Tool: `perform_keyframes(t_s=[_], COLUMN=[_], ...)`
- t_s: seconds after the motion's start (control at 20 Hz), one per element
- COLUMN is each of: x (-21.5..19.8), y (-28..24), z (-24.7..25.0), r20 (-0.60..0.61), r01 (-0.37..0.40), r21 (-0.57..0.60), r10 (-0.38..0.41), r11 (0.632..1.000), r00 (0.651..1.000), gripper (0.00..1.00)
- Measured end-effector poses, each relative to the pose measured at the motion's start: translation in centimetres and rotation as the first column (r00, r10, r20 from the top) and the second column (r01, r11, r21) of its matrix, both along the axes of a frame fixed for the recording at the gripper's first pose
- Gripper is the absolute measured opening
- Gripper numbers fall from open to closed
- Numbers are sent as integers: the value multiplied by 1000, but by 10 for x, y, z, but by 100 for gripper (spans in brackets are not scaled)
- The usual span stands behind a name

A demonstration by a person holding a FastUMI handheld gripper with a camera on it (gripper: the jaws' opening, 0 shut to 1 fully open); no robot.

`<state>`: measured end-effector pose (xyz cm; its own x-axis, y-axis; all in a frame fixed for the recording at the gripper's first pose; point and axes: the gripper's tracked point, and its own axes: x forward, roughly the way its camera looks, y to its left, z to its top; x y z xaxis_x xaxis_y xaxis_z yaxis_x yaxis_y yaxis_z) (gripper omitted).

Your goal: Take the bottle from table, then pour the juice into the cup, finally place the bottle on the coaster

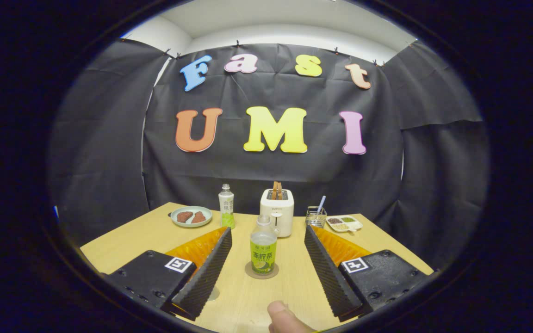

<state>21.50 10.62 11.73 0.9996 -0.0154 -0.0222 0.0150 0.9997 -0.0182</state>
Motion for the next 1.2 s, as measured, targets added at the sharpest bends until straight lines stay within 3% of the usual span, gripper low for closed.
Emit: perform_keyframes(t_s=[0.3,0.65,0.85,1.2], x=[-85,-164,-185,-205], y=[-7,-16,-25,-73], z=[8,-20,-46,-87], r20=[52,83,57,57], r01=[24,45,27,63], r21=[-13,-81,-110,-78], r10=[-23,-38,-20,-59], r11=[1000,996,994,995], r00=[998,996,998,997], gripper=[100,100,100,100])
